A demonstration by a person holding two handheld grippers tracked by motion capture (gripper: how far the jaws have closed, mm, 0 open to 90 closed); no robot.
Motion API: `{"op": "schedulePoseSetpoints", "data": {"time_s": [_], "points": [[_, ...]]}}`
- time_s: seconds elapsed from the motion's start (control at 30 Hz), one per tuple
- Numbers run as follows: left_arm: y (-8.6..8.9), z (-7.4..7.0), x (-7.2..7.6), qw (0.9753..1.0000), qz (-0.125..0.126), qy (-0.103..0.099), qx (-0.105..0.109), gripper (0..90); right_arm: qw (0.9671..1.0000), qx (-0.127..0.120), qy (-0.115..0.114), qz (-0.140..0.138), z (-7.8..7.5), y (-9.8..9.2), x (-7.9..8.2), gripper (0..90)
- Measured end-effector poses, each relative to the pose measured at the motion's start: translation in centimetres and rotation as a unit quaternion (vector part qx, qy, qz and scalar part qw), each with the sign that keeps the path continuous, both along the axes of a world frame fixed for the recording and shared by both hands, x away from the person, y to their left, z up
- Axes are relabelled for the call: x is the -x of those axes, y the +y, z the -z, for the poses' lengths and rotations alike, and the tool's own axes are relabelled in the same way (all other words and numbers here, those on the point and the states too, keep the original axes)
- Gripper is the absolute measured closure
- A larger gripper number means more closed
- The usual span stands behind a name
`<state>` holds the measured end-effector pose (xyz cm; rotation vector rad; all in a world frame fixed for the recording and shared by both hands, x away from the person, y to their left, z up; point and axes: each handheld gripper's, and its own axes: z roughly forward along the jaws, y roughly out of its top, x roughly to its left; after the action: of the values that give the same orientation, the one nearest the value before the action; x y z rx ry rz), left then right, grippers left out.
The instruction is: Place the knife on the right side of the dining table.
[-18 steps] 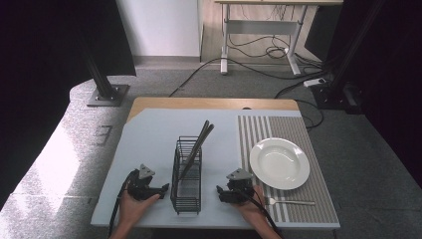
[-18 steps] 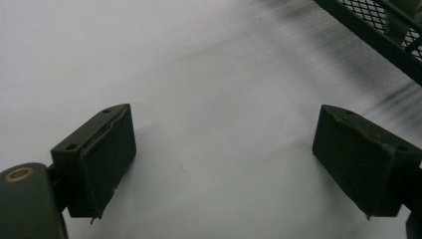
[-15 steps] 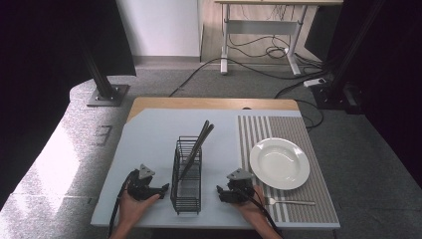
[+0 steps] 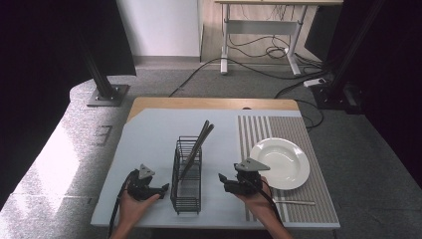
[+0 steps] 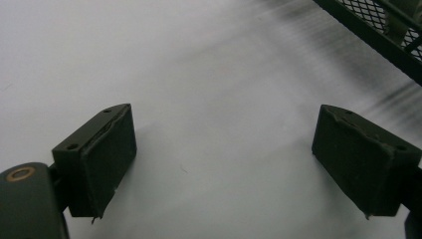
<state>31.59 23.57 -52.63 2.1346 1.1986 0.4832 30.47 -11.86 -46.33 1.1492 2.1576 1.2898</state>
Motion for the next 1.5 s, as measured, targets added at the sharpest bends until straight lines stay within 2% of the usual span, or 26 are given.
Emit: {"op": "schedulePoseSetpoints", "data": {"time_s": [0.1, 0.4, 0.6, 0.77, 0.83, 0.97, 1.17, 1.33, 1.43, 1.5], "points": [[0.0, 0.0, 0.0, 1.0, 0.0, 0.001, 0.001, 10.1, 0.9998, -0.011, -0.015, -0.009, -1.6, 0.6, -0.8, 33.7], [0.0, 0.0, 0.0, 1.0, 0.0, 0.001, 0.001, 10.1, 0.9988, -0.014, -0.044, -0.02, -5.8, 3.4, -4.9, 38.1], [0.0, 0.0, 0.0, 1.0, 0.0, 0.001, 0.002, 10.1, 0.9986, -0.026, -0.045, -0.005, -6.7, 4.2, -7.6, 40.5], [0.0, 0.0, 0.0, 1.0, 0.0, 0.001, 0.002, 10.0, 0.9981, -0.048, -0.037, -0.01, -6.9, 4.4, -9.3, 46.8], [0.0, 0.0, 0.0, 1.0, 0.0, 0.001, 0.003, 10.0, 0.9982, -0.04, -0.043, -0.009, -6.9, 4.8, -9.6, 50.3], [0.0, 0.0, 0.0, 1.0, 0.0, 0.001, 0.002, 10.0, 0.9981, -0.046, -0.041, -0.007, -6.9, 5.4, -9.9, 65.4], [0.0, 0.0, 0.0, 1.0, 0.0, 0.002, 0.002, 10.0, 0.9973, -0.068, -0.027, 0.005, -7.3, 5.5, -9.2, 69.7], [0.0, 0.0, 0.0, 1.0, 0.0, 0.001, 0.002, 10.0, 0.9958, -0.084, -0.034, -0.01, -8.1, 5.5, -7.7, 72.5], [0.0, 0.0, 0.0, 1.0, 0.0, 0.001, 0.002, 10.0, 0.9941, -0.103, -0.028, -0.02, -8.3, 5.4, -7.1, 74.0], [0.0, 0.0, 0.0, 1.0, 0.0, 0.001, 0.002, 10.0, 0.9943, -0.098, -0.033, -0.026, -8.5, 5.5, -6.8, 74.0]]}}
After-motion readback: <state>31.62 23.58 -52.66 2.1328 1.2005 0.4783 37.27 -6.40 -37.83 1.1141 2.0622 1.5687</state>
